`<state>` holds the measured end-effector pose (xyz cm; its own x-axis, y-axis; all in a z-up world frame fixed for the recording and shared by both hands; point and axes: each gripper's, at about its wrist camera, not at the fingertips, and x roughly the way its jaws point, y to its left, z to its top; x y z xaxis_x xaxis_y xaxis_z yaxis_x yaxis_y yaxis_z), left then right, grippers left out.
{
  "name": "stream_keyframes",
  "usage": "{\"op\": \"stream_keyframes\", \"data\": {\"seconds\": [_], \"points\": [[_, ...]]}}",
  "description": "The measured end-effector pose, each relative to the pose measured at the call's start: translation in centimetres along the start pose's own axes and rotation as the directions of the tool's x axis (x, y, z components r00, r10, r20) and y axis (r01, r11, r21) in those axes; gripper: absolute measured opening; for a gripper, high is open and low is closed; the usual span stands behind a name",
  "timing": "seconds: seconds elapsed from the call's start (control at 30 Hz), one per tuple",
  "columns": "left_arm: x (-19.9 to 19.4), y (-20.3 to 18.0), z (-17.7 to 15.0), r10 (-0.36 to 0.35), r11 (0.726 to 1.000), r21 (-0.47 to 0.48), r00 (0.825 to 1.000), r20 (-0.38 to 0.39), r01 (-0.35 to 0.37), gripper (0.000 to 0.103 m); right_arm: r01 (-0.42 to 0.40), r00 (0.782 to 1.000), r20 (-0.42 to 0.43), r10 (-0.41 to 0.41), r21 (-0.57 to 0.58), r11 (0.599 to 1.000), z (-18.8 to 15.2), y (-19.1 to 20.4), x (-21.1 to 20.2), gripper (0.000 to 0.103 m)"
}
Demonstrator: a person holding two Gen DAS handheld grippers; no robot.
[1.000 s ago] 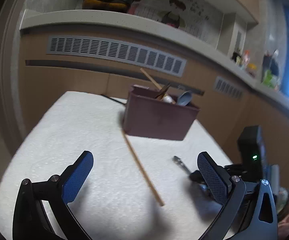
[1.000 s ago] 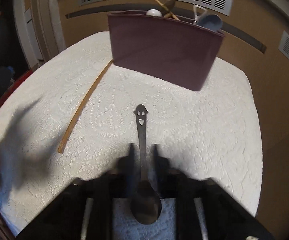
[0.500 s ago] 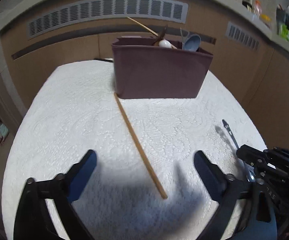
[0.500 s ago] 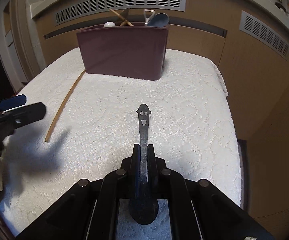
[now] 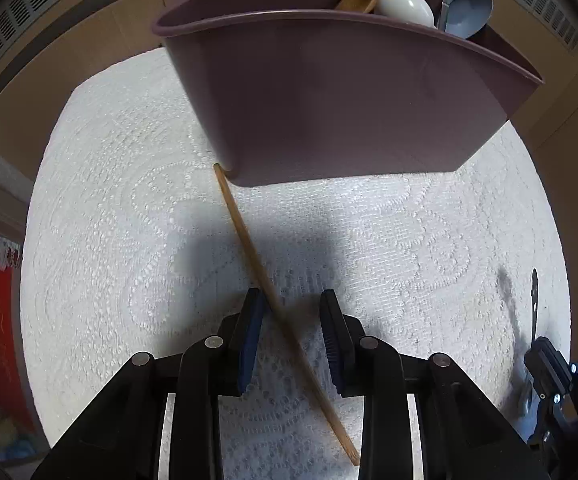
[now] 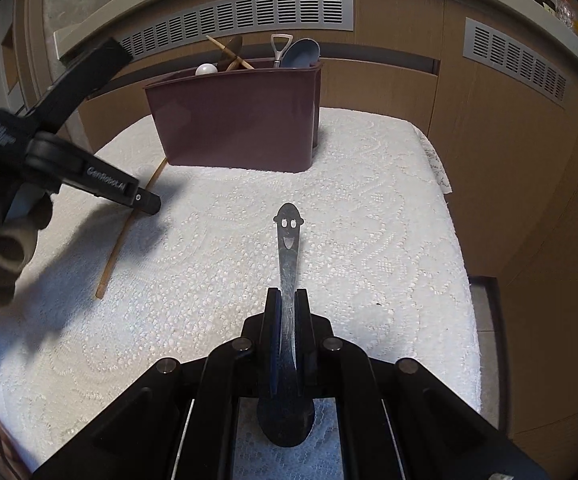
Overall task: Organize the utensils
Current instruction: 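Grasp the second wooden chopstick with the left tool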
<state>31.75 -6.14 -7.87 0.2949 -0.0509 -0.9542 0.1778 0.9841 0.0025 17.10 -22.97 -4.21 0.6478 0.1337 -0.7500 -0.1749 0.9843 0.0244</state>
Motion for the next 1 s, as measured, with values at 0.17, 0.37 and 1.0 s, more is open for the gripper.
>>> {"op": "stream_keyframes", "data": {"seconds": [0.17,0.37,1.0], "points": [[-0.9,-0.6,-2.2,-0.06,0.996,0.068,0.997,0.043,0.057,0.014,-0.029,1.0,-0.006,0.03,0.021,0.999,-0.1,-0.4,0.1,0.005],[-3.1,0.4,-8.9,-0.113,0.988,0.118,0.988,0.101,0.101,0.006,-0.139,0.99,-0.014,0.14,0.068,0.988,0.2,-1.5,0.1,0.007],[-5.3,1.1,-9.0,-0.173,0.973,0.172,0.979,0.109,0.153,0.035,-0.042,0.996,-0.079,0.037,-0.068,0.997,4.8,0.9,2.0,0.012]]}}
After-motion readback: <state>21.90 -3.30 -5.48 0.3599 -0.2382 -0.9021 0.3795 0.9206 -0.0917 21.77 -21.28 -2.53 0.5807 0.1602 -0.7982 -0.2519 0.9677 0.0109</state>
